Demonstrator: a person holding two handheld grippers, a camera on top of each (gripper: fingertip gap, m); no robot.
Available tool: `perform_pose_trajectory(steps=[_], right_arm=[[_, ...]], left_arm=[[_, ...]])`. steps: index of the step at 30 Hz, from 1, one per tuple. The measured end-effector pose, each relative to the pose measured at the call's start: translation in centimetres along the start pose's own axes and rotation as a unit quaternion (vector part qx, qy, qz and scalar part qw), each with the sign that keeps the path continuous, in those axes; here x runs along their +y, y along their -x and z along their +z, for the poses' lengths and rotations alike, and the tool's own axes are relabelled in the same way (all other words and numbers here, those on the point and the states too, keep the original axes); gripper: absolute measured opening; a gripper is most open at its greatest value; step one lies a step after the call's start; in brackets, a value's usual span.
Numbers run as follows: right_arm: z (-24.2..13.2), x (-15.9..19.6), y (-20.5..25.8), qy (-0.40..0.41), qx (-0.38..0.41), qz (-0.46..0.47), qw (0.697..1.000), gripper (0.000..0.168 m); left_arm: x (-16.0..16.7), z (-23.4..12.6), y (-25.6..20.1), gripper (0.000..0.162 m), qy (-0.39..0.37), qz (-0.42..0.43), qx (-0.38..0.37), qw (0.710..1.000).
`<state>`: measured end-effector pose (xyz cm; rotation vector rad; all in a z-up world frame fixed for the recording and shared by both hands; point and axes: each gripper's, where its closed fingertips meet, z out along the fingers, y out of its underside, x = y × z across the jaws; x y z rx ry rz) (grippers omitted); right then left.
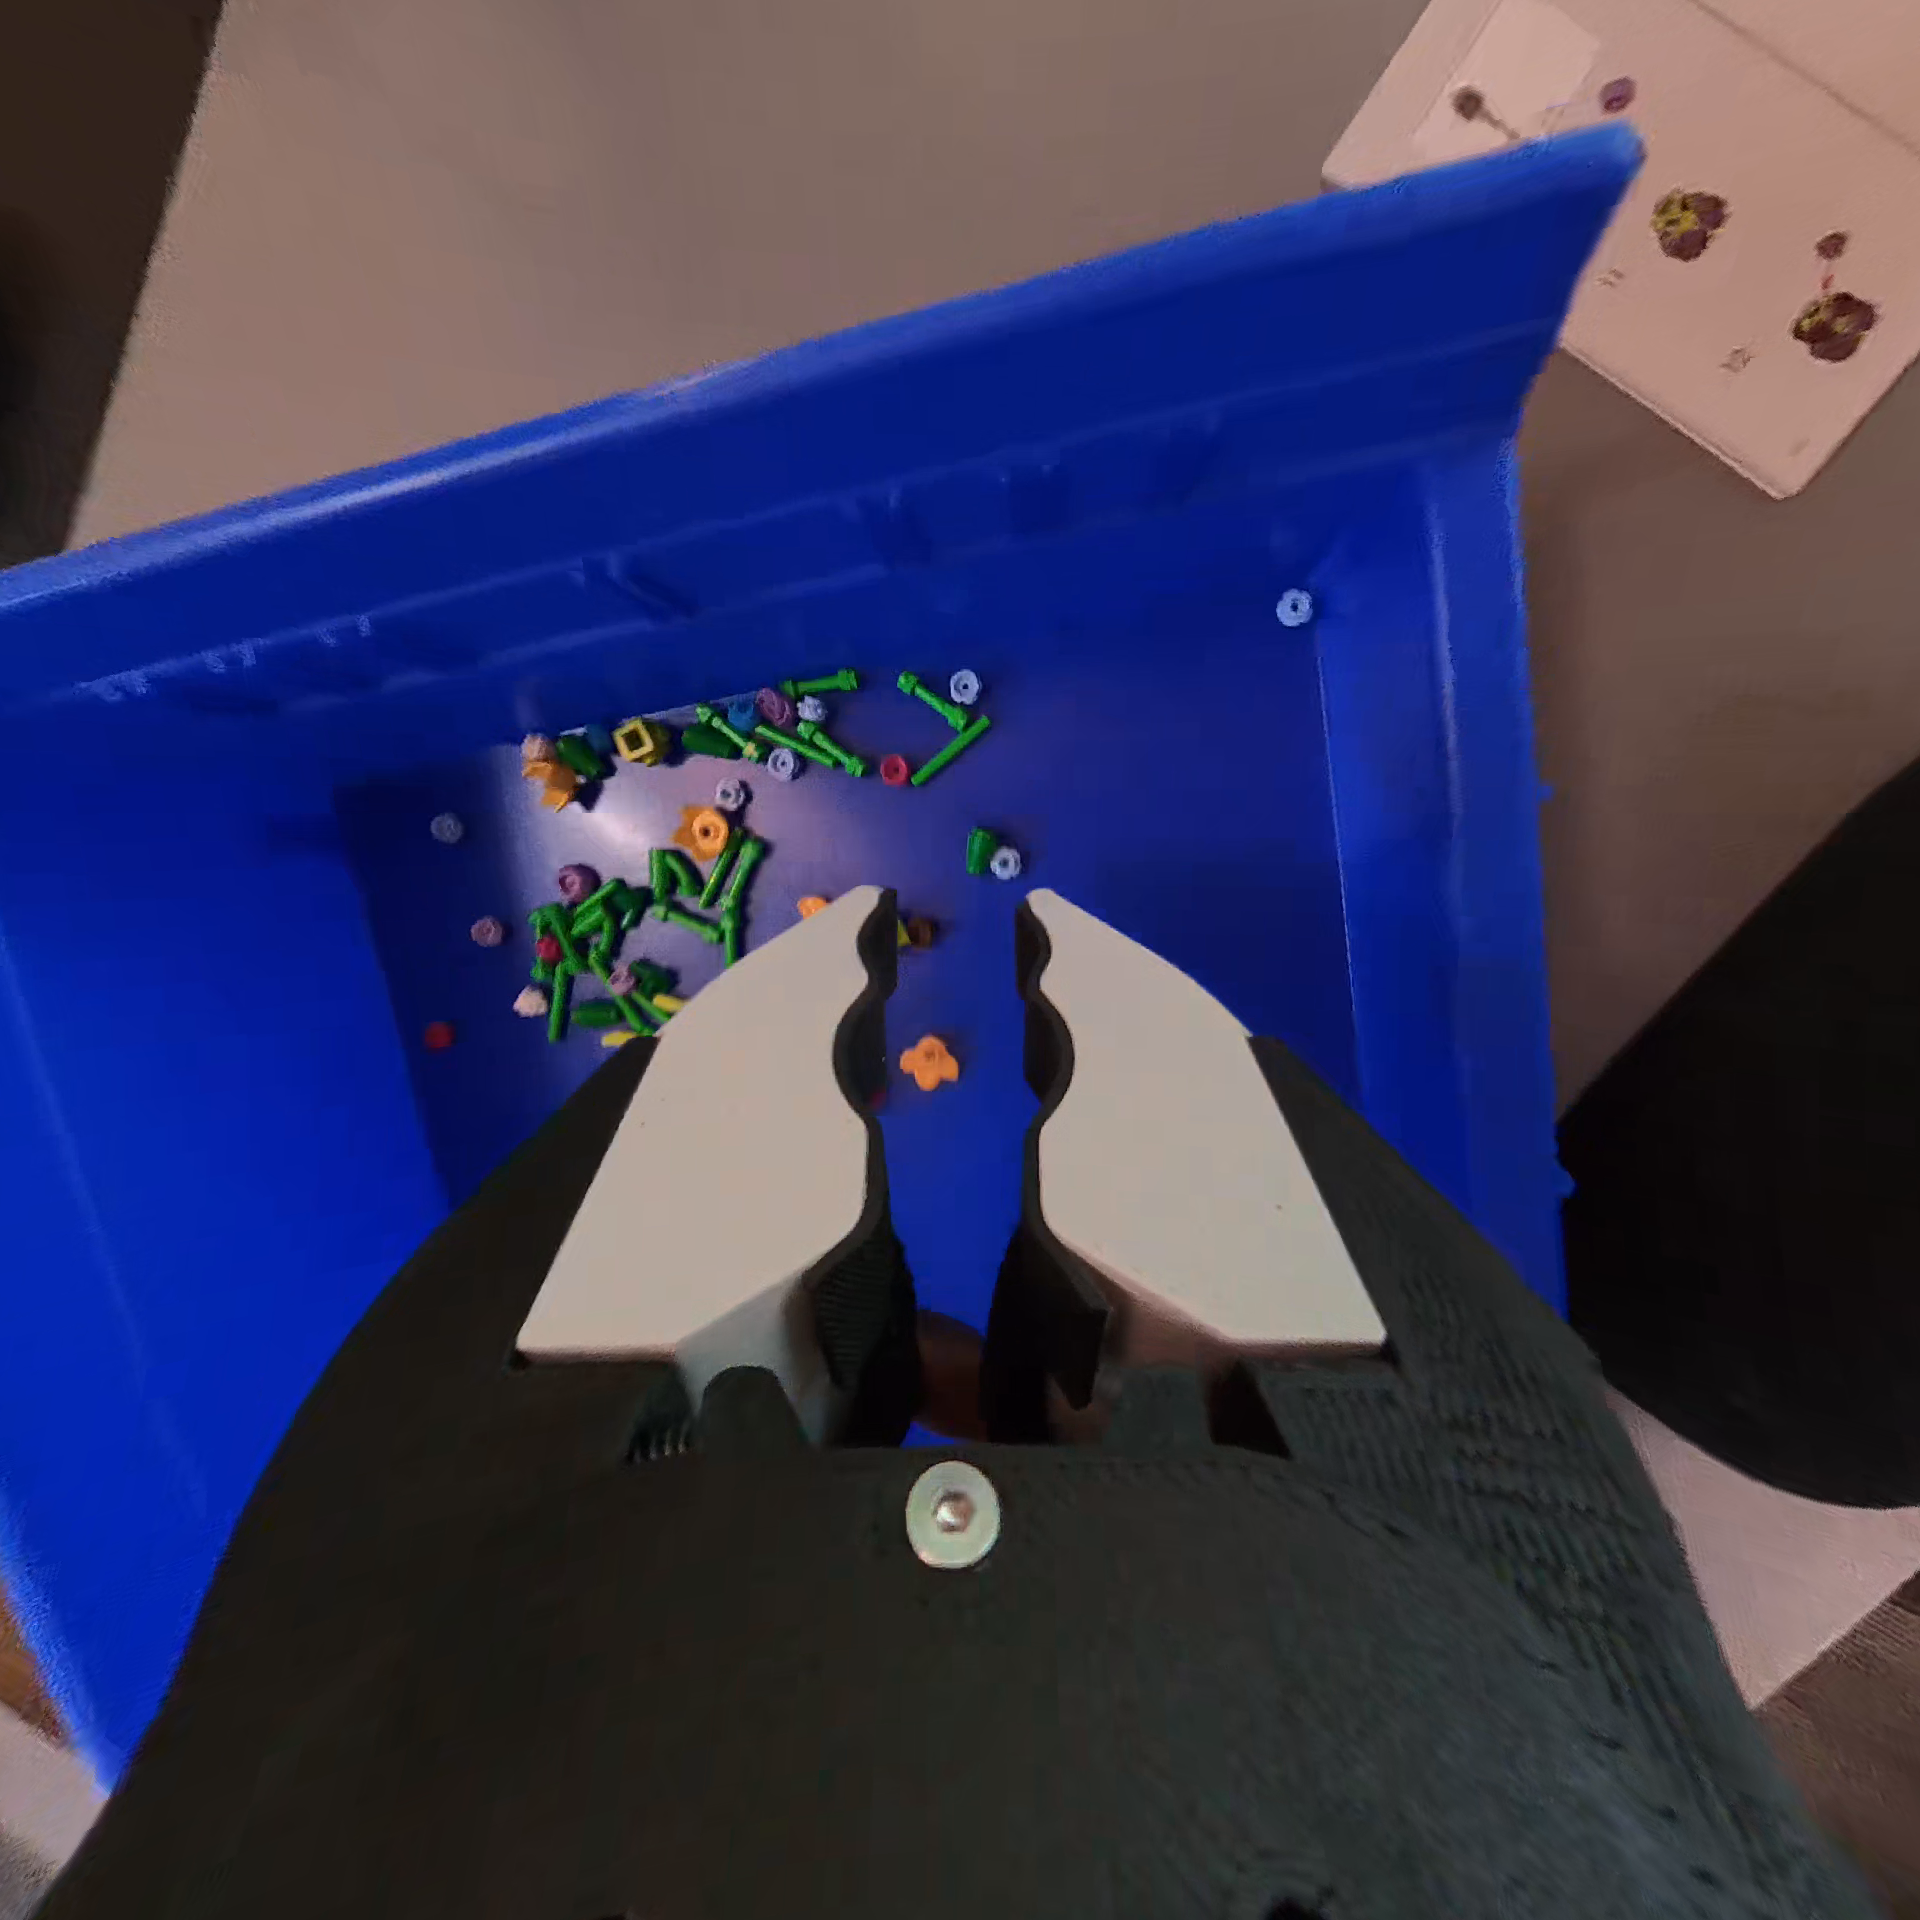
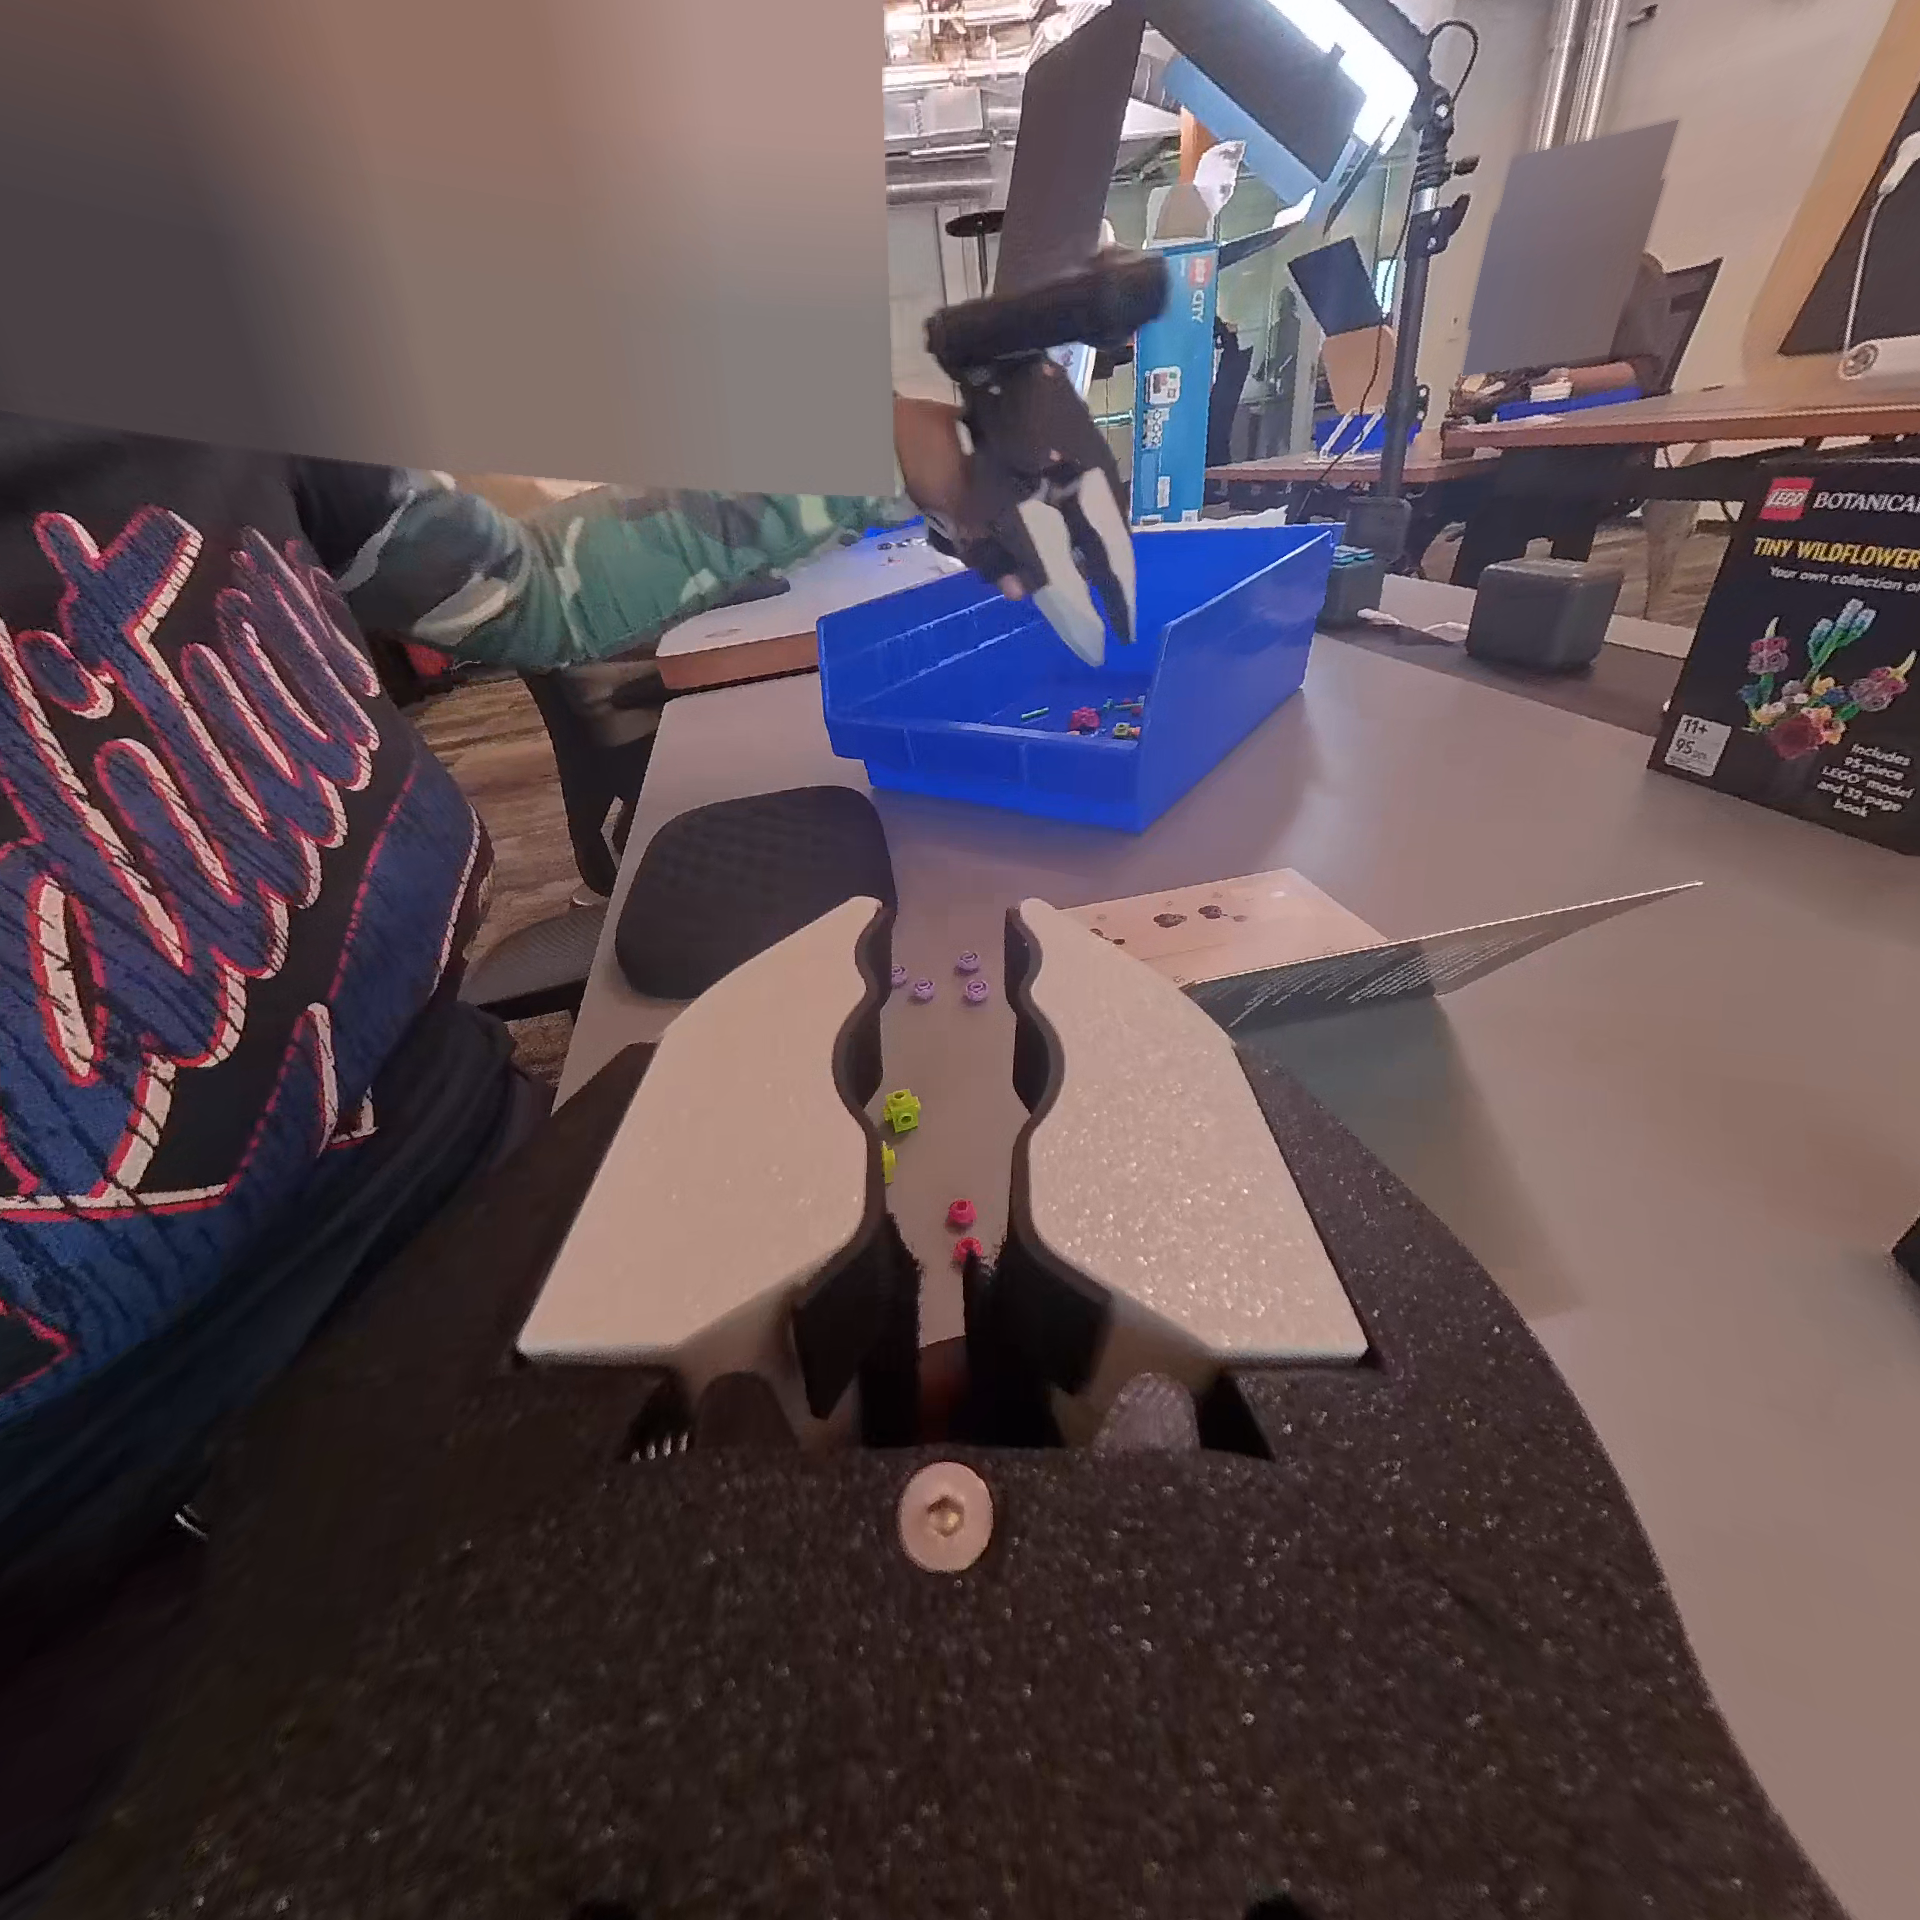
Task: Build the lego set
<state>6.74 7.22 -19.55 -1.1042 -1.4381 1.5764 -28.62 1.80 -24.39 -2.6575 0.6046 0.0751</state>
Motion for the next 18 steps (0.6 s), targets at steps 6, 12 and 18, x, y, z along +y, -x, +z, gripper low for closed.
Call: perform_pose_trajectory(steps=[6, 12, 18], right_arm=[[-0.2, -0.2, 0.0, -0.009, 0.0, -0.001, 1.0, 0.021], [-0.1, -0.1, 0.1, -0.006, -0.002, -0.002, 1.0, 0.021], [-0.3, -0.3, 0.0, -0.014, 0.0, -0.003, 1.0, 0.021]], left_arm=[[-1.1, 4.4, 1.3, 0.016, 0.043, -0.111, 0.067, 0.991], [-0.8, 6.0, 1.7, 0.023, 0.07, -0.173, 0.096, 0.978], [-0.3, 6.2, 1.4, 0.019, 0.089, -0.164, 0.084, 0.979]])
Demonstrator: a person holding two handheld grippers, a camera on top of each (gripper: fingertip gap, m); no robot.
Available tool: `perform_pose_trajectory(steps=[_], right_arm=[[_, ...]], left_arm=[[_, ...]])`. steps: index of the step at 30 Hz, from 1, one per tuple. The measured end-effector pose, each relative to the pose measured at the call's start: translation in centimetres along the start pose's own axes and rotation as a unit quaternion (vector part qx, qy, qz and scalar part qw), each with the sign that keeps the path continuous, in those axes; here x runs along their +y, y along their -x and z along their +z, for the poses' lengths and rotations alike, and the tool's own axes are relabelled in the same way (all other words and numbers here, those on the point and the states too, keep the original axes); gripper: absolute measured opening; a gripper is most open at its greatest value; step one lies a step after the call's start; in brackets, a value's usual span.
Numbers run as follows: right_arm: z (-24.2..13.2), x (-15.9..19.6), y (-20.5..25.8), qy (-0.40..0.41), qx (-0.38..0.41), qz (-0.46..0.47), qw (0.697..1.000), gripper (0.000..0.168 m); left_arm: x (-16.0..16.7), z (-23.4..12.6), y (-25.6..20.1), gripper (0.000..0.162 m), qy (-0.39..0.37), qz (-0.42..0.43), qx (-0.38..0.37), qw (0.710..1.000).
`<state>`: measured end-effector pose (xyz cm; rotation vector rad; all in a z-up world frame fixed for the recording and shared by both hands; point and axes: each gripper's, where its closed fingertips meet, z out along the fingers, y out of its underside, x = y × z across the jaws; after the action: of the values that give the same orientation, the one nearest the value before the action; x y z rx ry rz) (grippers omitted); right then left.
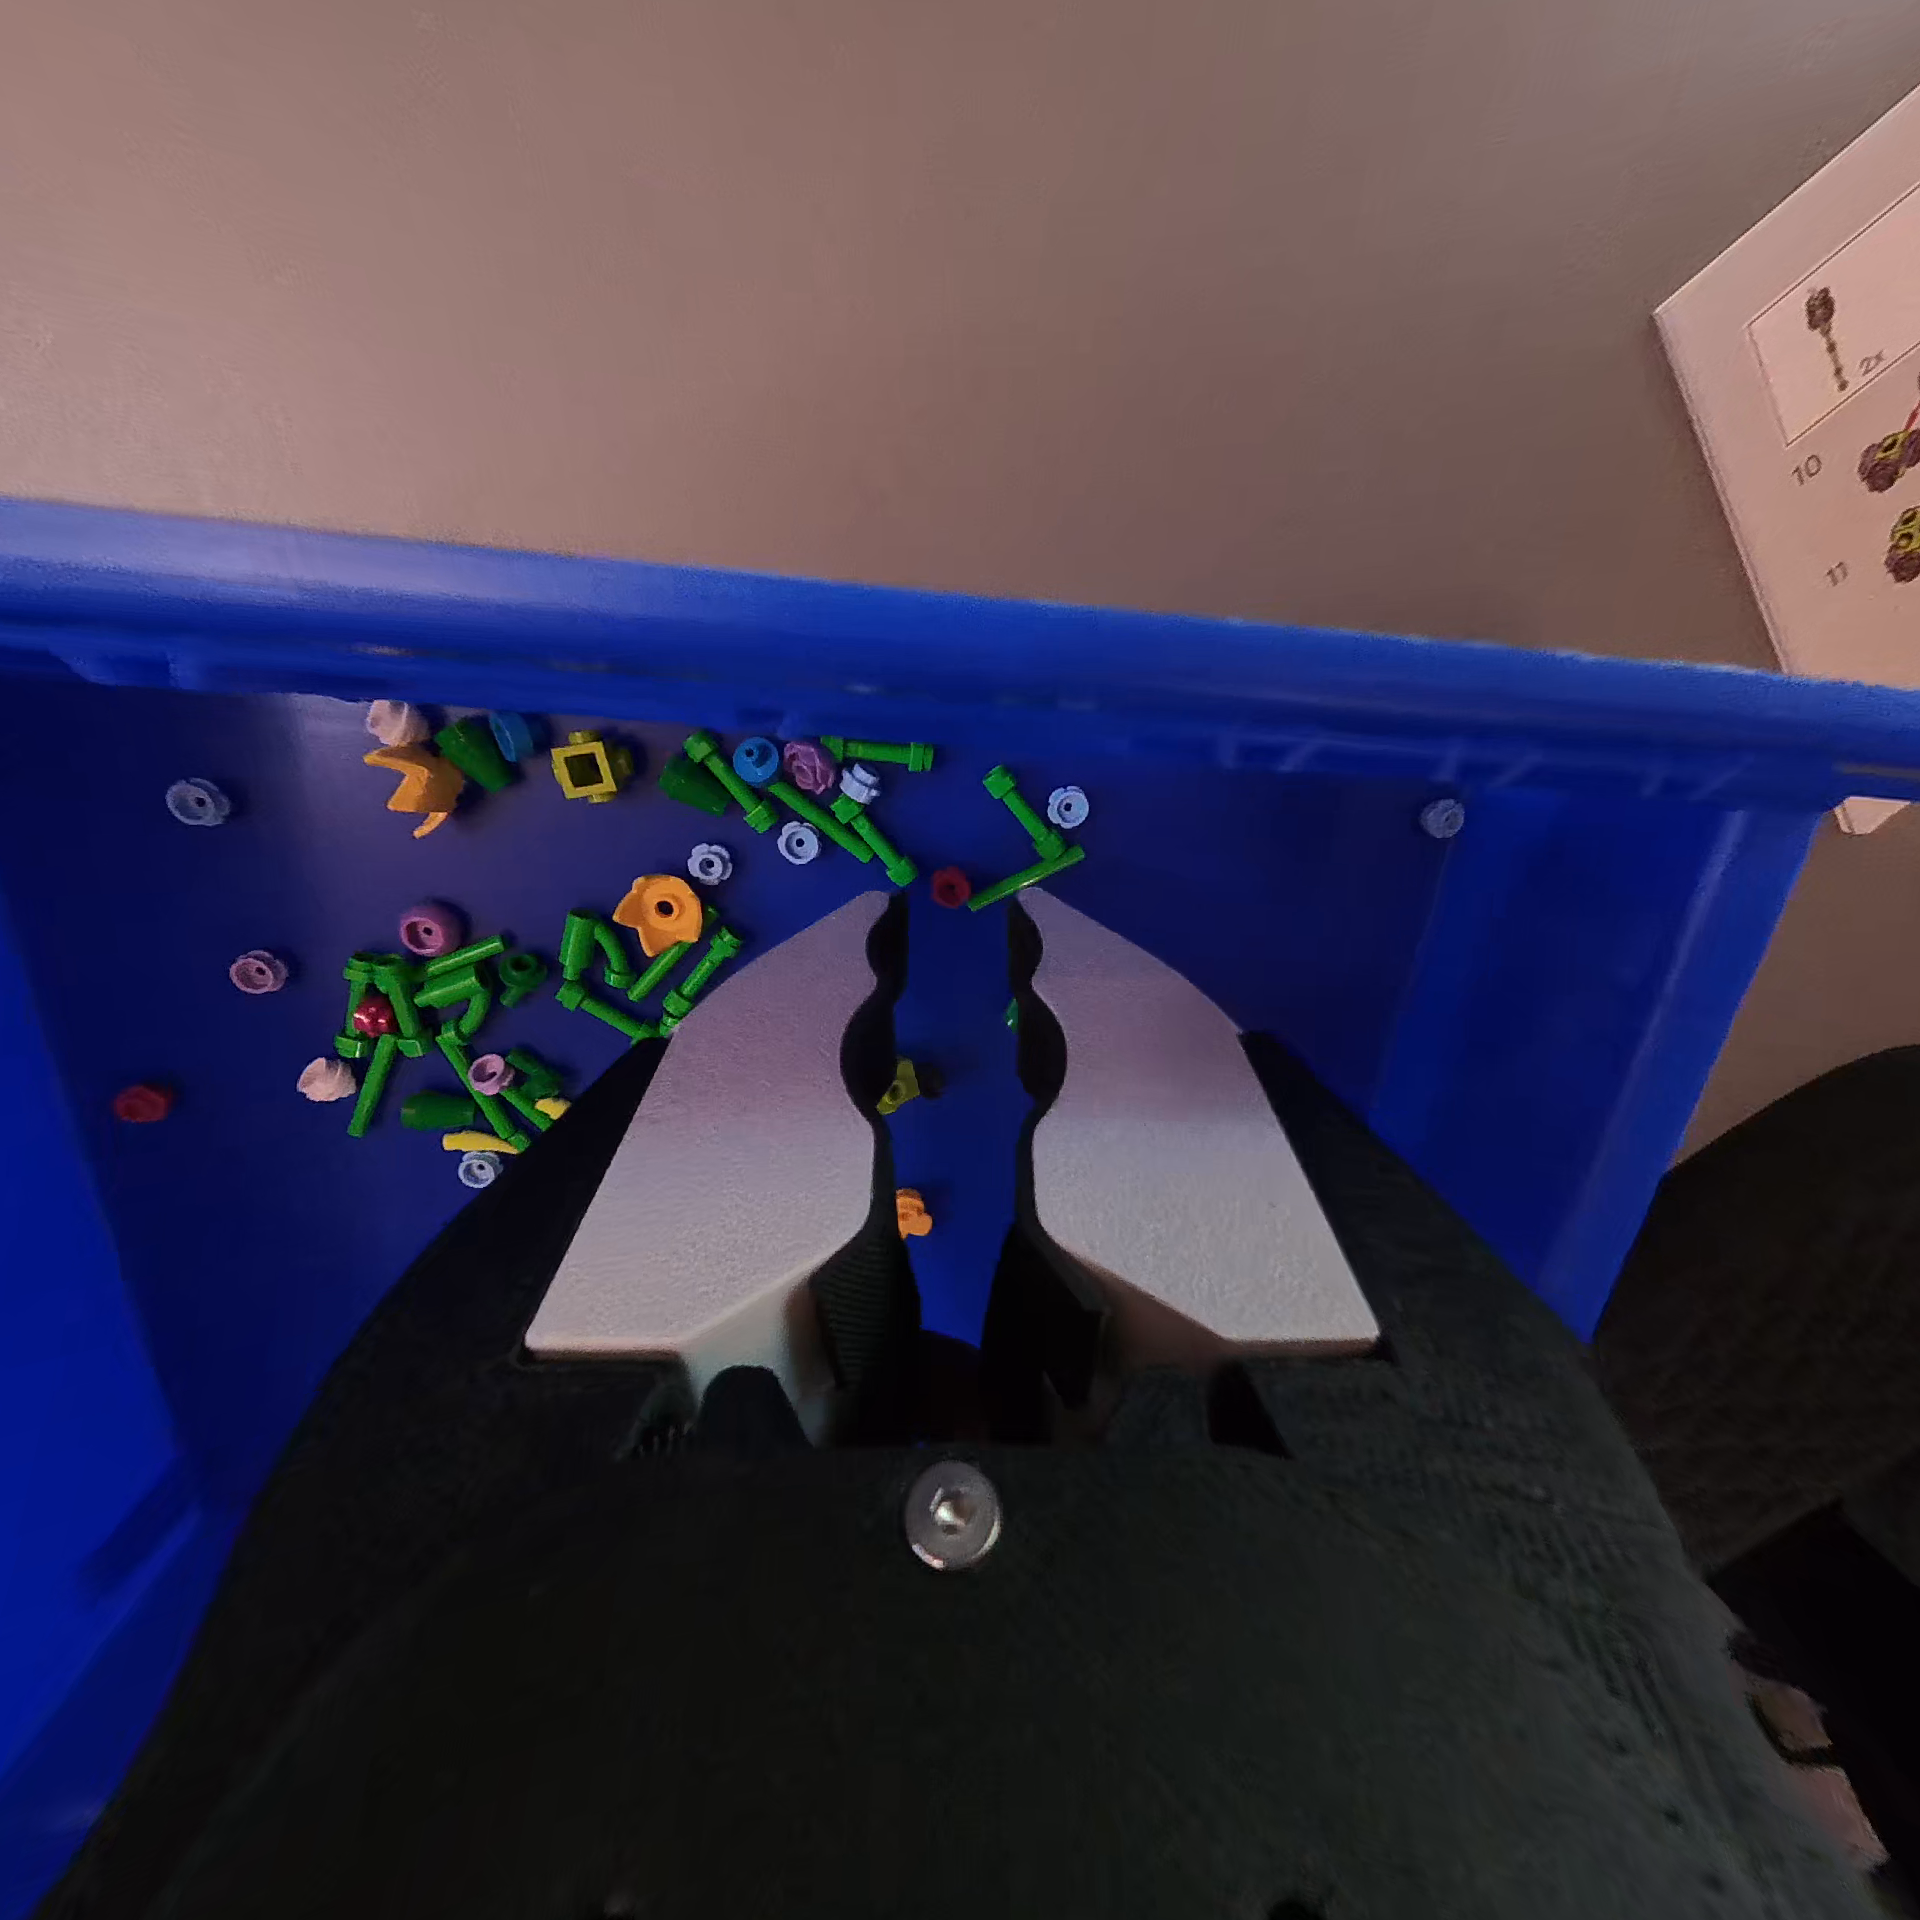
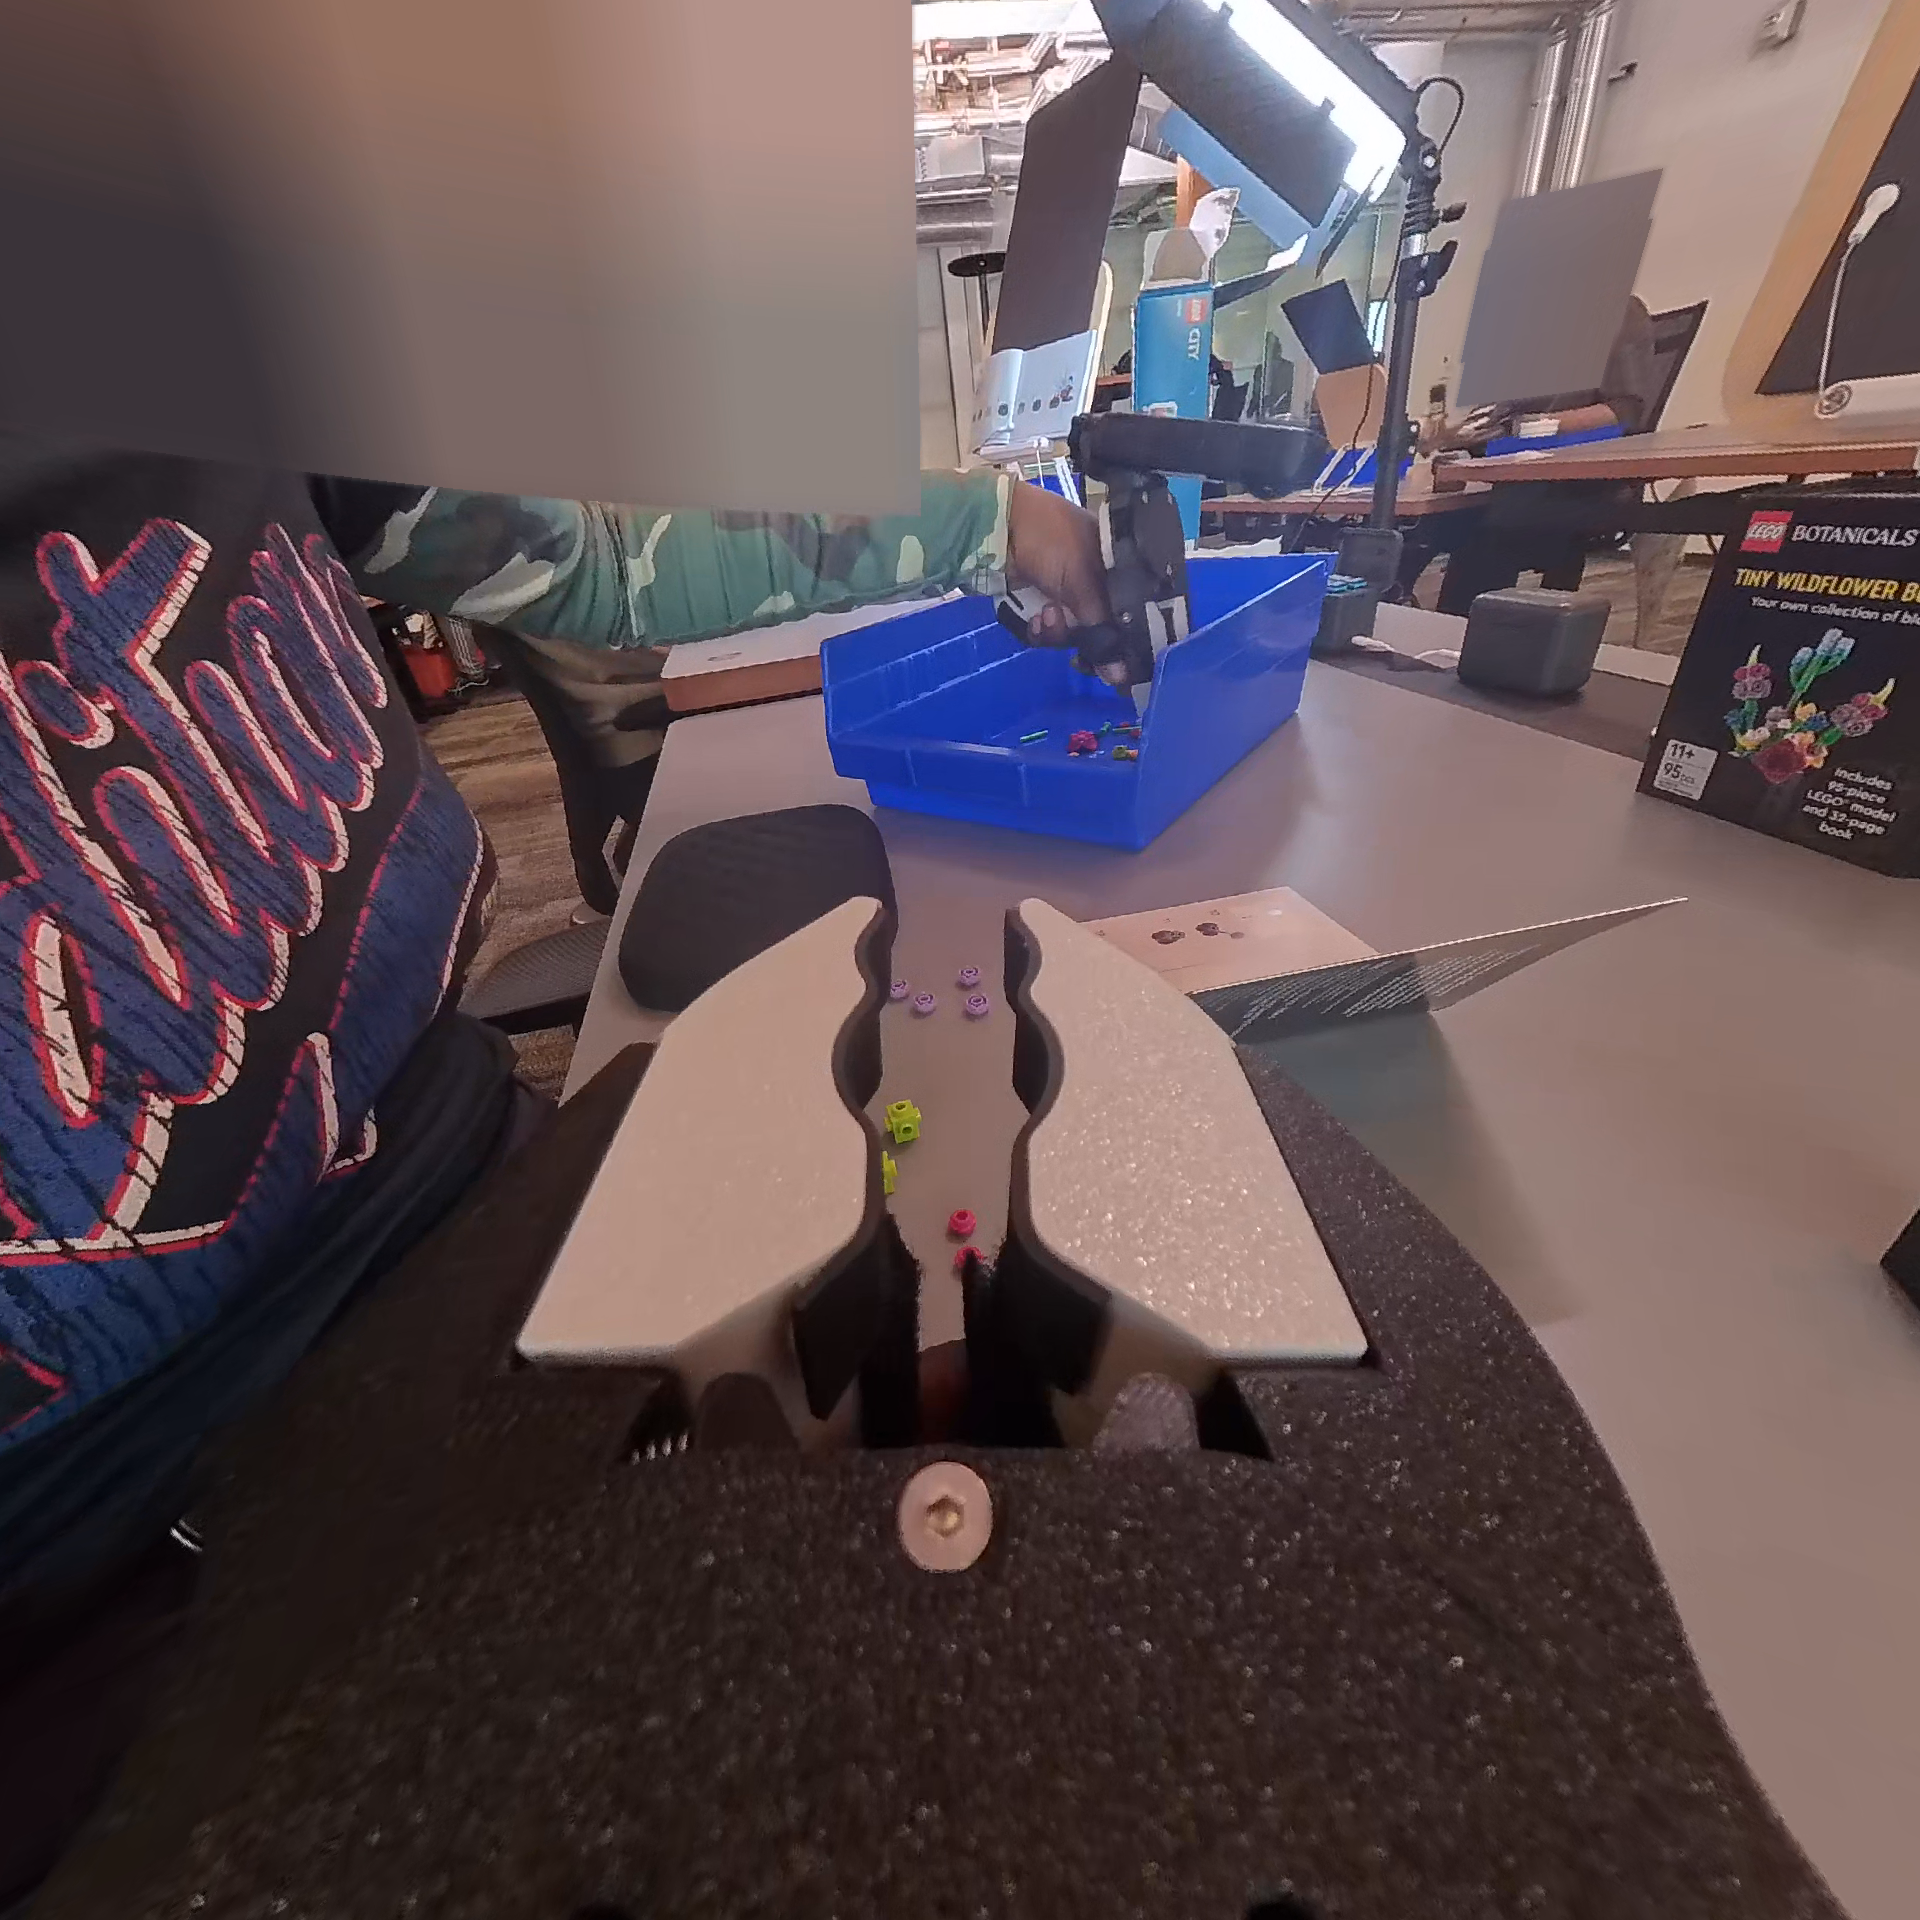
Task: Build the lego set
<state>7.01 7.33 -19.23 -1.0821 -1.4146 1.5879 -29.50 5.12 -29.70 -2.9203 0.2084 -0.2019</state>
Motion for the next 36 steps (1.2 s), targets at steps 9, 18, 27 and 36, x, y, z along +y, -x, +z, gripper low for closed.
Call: perform_pose_trajectory(steps=[9, 18, 27, 36], right_arm=[[-0.1, -0.1, -0.1, -0.006, 0.009, -0.007, 1.0, 0.021], [-0.2, -0.1, -0.2, -0.007, 0.012, -0.004, 1.0, 0.021], [-0.3, -0.2, -0.1, -0.012, 0.014, -0.007, 1.0, 0.021], [1.1, -0.9, 0.3, -0.003, 0.031, -0.078, 0.996, 0.018]], left_arm=[[-0.1, 0.5, 0.2, 0.014, -0.005, -0.015, -0.001, 1.0], [0.0, 0.9, 0.3, 0.008, -0.003, -0.01, -0.01, 1.0], [0.1, -0.8, -0.1, 0.007, -0.055, 0.005, 0.004, 0.998], [-2.3, -12.7, -13.1, 0.006, -0.4, 0.028, 0.258, 0.879]])
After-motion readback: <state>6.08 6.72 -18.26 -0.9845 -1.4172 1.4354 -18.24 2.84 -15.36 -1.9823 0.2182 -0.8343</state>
